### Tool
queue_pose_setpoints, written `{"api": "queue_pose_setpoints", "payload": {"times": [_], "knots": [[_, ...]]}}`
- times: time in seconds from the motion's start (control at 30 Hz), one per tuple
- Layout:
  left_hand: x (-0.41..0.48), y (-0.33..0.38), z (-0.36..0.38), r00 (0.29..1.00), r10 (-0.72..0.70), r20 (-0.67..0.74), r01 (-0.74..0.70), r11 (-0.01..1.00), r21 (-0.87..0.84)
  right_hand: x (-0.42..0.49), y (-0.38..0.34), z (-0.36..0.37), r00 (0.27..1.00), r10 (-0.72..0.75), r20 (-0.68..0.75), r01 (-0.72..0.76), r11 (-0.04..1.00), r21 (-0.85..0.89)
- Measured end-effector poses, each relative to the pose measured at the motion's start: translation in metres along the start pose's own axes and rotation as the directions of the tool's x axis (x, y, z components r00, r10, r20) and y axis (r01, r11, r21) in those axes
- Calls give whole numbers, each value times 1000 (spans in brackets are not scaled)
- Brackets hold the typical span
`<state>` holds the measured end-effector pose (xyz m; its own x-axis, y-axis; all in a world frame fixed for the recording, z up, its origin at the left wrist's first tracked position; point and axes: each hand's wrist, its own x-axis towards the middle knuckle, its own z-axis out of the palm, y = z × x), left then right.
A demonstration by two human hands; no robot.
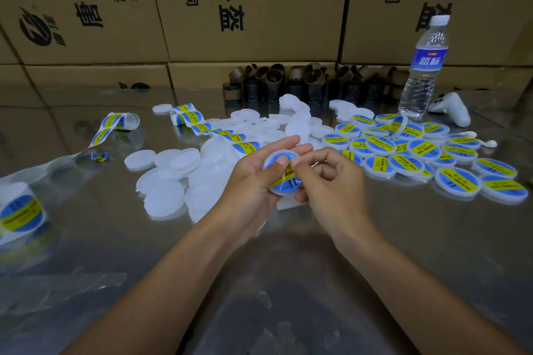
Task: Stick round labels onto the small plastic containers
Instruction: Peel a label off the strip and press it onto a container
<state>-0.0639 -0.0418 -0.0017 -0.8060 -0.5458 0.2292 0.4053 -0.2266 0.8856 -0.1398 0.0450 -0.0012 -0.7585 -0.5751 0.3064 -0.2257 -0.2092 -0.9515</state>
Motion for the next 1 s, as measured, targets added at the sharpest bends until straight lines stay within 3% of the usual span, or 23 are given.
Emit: {"api": "queue_pose_setpoints", "payload": {"times": [0.13, 0.27, 0.4, 0.5, 0.57, 0.63, 0.77, 1.0], "knots": [[0, 0, 1, 1000, 8, 28, -8, 1000, -21, -1, 1, -2, 993, -113, -42, 107, 987, -116], [0, 0, 2, 998, 8, 59, -3, 997, -71, -2, 4, -2, 951, -310, 10, 292, 882, -369], [1, 2, 0, 998, -1, 69, 10, 992, -129, -1, 7, -4, 955, -294, 47, 277, 818, -504], [2, 2, -2, 997, 6, 74, 5, 989, -147, 2, 0, -5, 997, -81, -1, 77, 951, -298], [1, 3, -1, 995, 3, 95, 10, 990, -140, 5, -5, -7, 994, 65, 88, -62, 997, -35], [0, 3, -1, 993, 2, 117, 12, 993, -121, 7, -6, -9, 979, 108, 171, -125, 988, 92], [0, 1, 2, 995, -4, 97, 11, 998, -64, 7, -2, -9, 984, 88, 154, -101, 991, 83], [-2, -4, 3, 993, 83, -86, -57, 962, 266, 11, -3, -10, 997, 50, -59, -42, 990, 133]]}}
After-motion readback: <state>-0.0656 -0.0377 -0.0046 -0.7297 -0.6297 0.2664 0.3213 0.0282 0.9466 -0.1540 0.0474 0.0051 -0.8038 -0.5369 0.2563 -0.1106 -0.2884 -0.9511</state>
